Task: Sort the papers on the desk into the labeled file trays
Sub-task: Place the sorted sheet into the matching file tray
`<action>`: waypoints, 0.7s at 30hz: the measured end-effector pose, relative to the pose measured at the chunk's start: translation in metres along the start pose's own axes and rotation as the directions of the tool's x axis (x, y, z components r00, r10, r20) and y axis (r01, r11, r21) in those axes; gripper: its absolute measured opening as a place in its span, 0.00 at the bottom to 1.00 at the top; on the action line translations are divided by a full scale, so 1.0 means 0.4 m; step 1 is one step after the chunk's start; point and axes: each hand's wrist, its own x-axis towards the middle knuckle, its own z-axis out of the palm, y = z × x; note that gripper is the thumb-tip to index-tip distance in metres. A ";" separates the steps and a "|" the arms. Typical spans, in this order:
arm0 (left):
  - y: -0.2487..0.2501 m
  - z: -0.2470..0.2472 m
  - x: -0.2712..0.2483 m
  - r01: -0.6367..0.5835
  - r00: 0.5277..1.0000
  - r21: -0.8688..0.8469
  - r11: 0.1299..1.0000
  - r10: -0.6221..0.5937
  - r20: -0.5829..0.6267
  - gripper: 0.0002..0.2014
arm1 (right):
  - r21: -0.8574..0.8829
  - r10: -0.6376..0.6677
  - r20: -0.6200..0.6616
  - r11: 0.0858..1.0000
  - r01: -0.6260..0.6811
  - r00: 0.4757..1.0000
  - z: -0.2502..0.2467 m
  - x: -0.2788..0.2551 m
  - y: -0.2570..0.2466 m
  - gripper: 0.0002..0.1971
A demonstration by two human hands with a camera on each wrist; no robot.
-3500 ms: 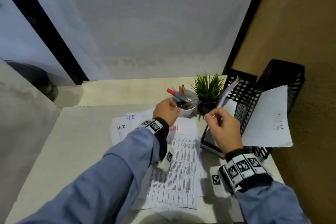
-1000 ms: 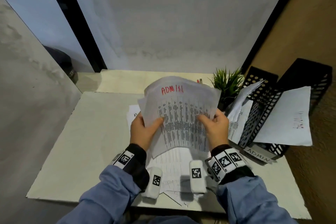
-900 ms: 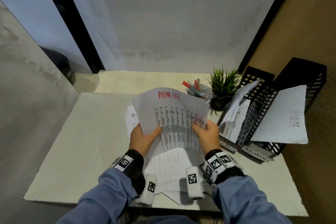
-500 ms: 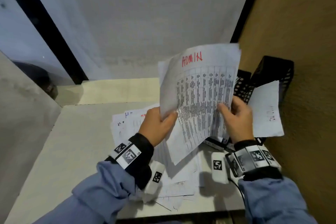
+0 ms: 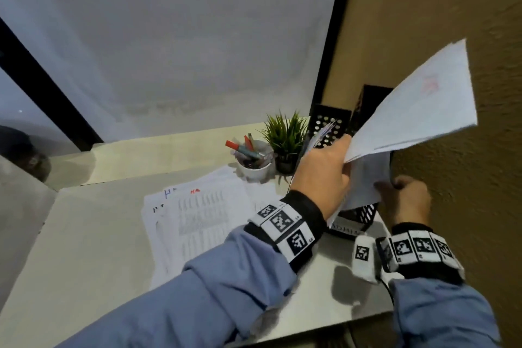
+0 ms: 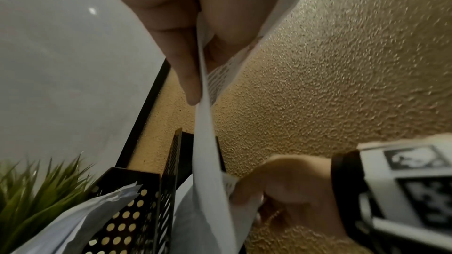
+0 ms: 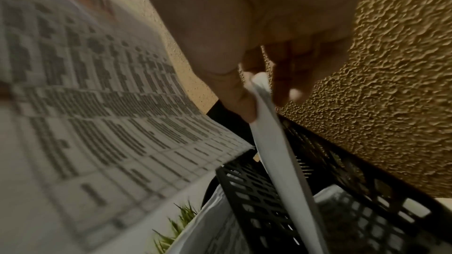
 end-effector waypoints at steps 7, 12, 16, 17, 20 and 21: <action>-0.008 0.121 0.034 0.085 0.975 0.112 0.990 -0.106 0.196 0.23 | 0.170 -0.215 -0.103 0.958 0.231 0.971 -0.028 -0.031 -0.062 0.21; -0.027 0.208 0.032 0.139 0.922 0.062 0.988 -0.152 0.357 0.28 | 0.116 -0.042 0.017 0.992 0.040 0.999 -0.047 -0.013 -0.077 0.18; -0.034 0.250 0.031 0.221 0.864 0.080 0.972 -0.233 0.447 0.32 | 0.128 -0.206 -0.135 0.966 0.223 0.969 -0.050 -0.023 -0.096 0.10; -0.036 0.256 0.035 0.241 0.851 0.103 0.965 -0.261 0.455 0.32 | 0.141 -0.194 -0.150 0.966 0.215 0.970 -0.046 -0.027 -0.095 0.12; -0.040 0.264 0.048 0.217 0.819 0.205 0.954 -0.292 0.493 0.30 | 0.141 -0.174 -0.141 0.971 0.194 0.975 -0.040 -0.036 -0.090 0.22; -0.038 0.261 0.050 0.205 0.812 0.221 0.953 -0.292 0.506 0.30 | 0.138 -0.179 -0.146 0.970 0.199 0.973 -0.039 -0.036 -0.091 0.22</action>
